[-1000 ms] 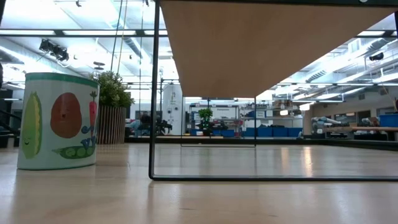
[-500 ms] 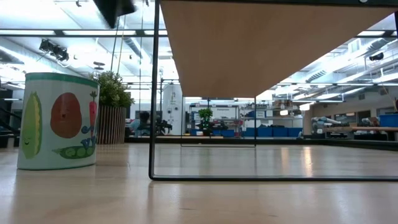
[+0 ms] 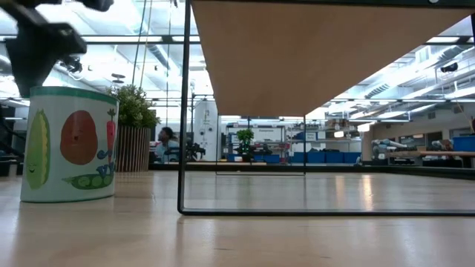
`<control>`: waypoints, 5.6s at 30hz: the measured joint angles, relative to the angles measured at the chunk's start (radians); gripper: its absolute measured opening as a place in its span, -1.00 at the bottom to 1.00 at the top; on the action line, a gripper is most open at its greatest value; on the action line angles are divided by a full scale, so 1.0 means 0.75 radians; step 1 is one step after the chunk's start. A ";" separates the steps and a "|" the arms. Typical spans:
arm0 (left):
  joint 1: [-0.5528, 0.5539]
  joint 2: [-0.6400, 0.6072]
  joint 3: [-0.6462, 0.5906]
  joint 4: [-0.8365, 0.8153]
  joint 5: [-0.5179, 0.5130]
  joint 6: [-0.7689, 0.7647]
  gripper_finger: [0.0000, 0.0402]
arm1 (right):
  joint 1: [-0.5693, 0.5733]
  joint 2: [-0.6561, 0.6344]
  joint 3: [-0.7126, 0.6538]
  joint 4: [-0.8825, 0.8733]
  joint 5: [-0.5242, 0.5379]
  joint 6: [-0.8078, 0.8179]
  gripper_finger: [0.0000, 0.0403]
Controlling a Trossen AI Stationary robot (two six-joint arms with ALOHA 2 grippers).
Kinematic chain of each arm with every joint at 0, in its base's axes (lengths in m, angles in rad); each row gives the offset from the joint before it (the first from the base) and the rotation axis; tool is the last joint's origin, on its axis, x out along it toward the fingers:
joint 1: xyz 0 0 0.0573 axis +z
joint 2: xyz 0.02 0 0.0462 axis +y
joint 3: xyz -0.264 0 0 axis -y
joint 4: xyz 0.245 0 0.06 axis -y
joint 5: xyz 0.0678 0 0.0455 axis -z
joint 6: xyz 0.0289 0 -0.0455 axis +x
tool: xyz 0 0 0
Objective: Pick and place cans onto a shelf
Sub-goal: Put the canned mixed vegetables on the shelf
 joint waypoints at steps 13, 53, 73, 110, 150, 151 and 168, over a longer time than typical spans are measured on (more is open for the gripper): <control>-0.054 0.001 -0.231 0.407 -0.366 -0.210 0.96 | 0.000 0.000 0.000 0.000 -0.008 0.033 0.81; 0.213 -0.262 -0.276 0.420 -0.300 -0.029 0.41 | -0.002 0.001 -0.001 0.015 0.000 0.046 0.81; 0.919 -0.191 0.444 0.016 -0.074 0.506 0.41 | -0.032 0.000 -0.001 0.063 0.035 0.038 0.81; 0.985 0.502 1.027 0.228 0.151 1.094 0.52 | -0.032 0.000 -0.001 0.096 0.104 0.059 0.81; 0.993 0.509 1.026 0.249 -0.028 1.269 0.56 | -0.135 0.000 -0.001 0.187 0.078 -0.003 0.81; 0.993 0.509 1.026 0.247 -0.056 1.269 0.56 | -0.143 0.000 -0.001 0.188 0.074 -0.008 0.81; 0.974 0.508 1.026 0.252 -0.104 1.208 0.56 | -0.429 -0.004 -0.001 0.321 -0.078 -0.174 0.81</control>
